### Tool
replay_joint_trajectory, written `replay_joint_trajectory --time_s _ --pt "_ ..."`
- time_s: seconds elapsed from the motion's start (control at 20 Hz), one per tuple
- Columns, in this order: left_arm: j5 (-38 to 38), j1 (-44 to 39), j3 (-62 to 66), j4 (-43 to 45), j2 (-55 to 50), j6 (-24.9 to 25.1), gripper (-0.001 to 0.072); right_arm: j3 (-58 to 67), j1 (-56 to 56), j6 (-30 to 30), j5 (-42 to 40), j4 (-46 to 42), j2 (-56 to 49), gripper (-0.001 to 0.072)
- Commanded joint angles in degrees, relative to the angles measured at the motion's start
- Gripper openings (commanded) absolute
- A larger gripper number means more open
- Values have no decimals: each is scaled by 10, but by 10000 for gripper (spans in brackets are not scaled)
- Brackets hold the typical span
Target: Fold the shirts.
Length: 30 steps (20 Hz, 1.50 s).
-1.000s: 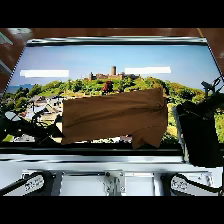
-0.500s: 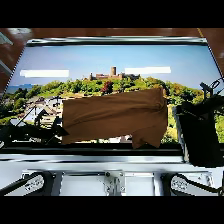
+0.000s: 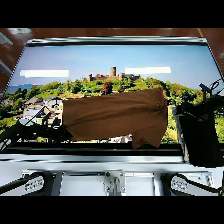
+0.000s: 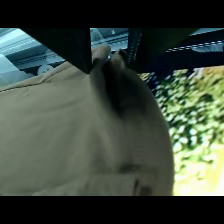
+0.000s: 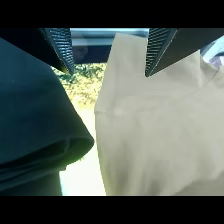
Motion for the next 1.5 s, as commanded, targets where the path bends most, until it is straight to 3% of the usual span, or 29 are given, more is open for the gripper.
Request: replay_joint_trajectory --time_s 0.0,0.1,0.3,0.55,1.25,1.3,1.45 --pt "-1 -11 0 -7 -5 0 182 -2 0 1 6 0 0 563" --pt "-6 -11 0 -8 -5 1 46 -20 0 0 5 0 0 563" --pt "-12 -11 1 -8 -2 1 45 -92 0 -28 -10 29 0 563" --pt "-47 -11 1 -9 3 22 46 -184 0 -37 -97 60 0 563" --pt "-50 -11 1 -10 3 22 46 -218 4 -37 -166 143 -46 560" --pt "-50 -11 1 -10 3 22 46 -218 11 -37 -166 148 -46 507" --pt "-50 -11 1 -10 4 38 45 -216 34 -50 -157 165 -45 107"
